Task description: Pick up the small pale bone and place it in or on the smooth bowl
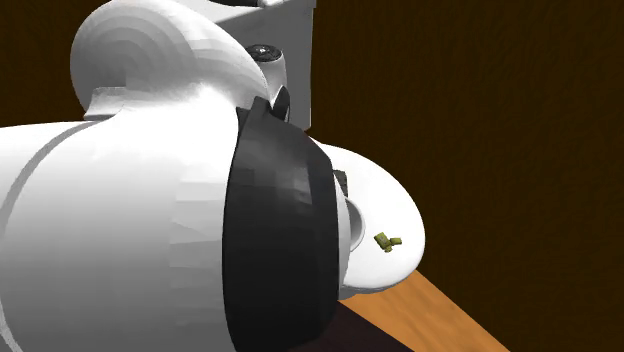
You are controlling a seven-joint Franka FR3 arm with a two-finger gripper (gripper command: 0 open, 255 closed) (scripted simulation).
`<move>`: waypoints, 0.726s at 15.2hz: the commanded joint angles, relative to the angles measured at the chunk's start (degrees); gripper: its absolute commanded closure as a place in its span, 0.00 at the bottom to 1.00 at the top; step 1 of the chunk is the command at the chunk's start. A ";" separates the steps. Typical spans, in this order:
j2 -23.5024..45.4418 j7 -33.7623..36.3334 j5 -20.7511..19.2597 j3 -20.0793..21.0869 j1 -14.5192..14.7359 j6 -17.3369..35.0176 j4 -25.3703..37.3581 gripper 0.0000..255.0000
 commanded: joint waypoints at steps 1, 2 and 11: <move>-2.76 -3.30 1.58 -0.94 -1.10 0.88 -3.83 1.00; -4.30 -4.86 2.30 -1.47 -1.58 0.99 -5.61 1.00; -17.26 -18.29 5.32 -8.58 -5.55 0.09 -19.15 1.00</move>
